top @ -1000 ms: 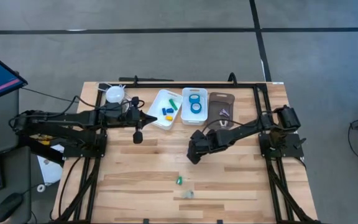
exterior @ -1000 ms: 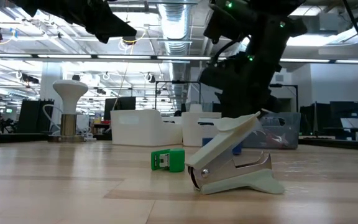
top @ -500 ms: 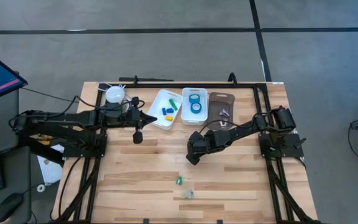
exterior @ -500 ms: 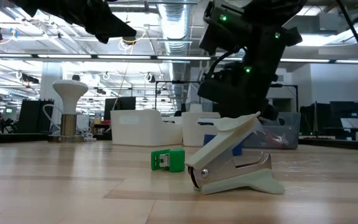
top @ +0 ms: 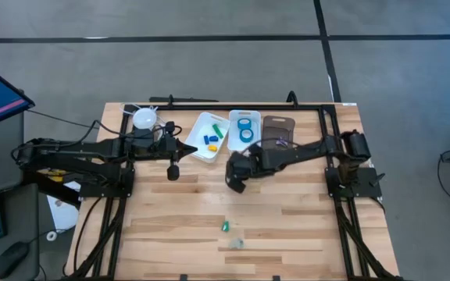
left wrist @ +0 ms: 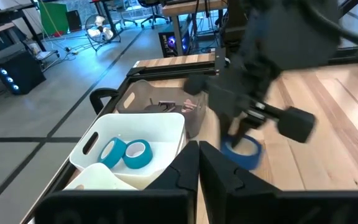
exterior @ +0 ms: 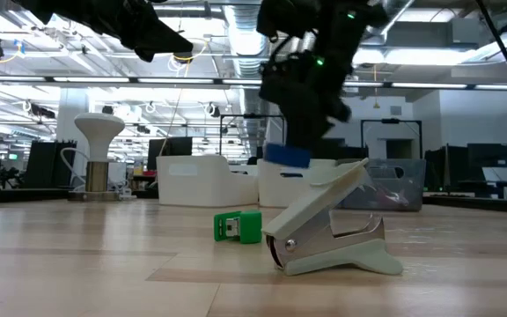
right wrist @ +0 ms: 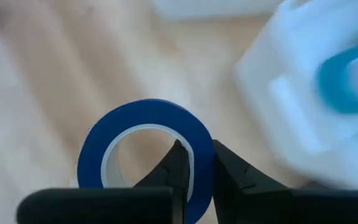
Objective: Pick and place Stapler, Stapler remover, tape
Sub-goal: Put the blue tape into the right white bin
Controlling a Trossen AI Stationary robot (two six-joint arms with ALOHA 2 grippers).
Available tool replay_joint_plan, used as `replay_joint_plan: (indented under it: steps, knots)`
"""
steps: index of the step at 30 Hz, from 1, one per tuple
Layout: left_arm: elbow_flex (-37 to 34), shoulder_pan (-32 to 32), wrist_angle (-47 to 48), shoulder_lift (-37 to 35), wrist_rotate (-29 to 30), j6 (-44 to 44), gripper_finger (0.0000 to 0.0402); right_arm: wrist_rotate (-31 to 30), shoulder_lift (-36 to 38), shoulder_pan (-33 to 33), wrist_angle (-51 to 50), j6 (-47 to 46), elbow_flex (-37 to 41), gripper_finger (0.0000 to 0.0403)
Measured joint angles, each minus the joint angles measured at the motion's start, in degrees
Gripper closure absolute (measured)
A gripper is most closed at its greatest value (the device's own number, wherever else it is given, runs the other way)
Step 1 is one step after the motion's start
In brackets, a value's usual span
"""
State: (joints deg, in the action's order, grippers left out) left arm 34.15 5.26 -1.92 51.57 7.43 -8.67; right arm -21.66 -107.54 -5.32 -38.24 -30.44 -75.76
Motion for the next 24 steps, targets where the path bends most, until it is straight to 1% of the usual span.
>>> replay_joint_plan:
  steps: [8,15,21,24]
  knots:
    - [0.0,0.0,0.0,0.0,0.0,0.1,0.0398,-5.8,0.0,6.8,-8.4,12.7,-8.4,0.0373]
    - [0.0,0.0,0.2,0.0,0.0,0.1,0.0398,-8.8,0.0,14.6,-9.4,19.4,-9.5,0.0373]
    - [0.0,0.0,0.2,0.0,0.0,0.1,0.0398,-7.7,0.0,20.2,-8.9,21.0,-9.2,0.0373]
    - [0.0,0.0,0.2,0.0,0.0,0.1,0.0398,-2.5,0.0,22.4,-8.3,20.5,-8.1,0.0373]
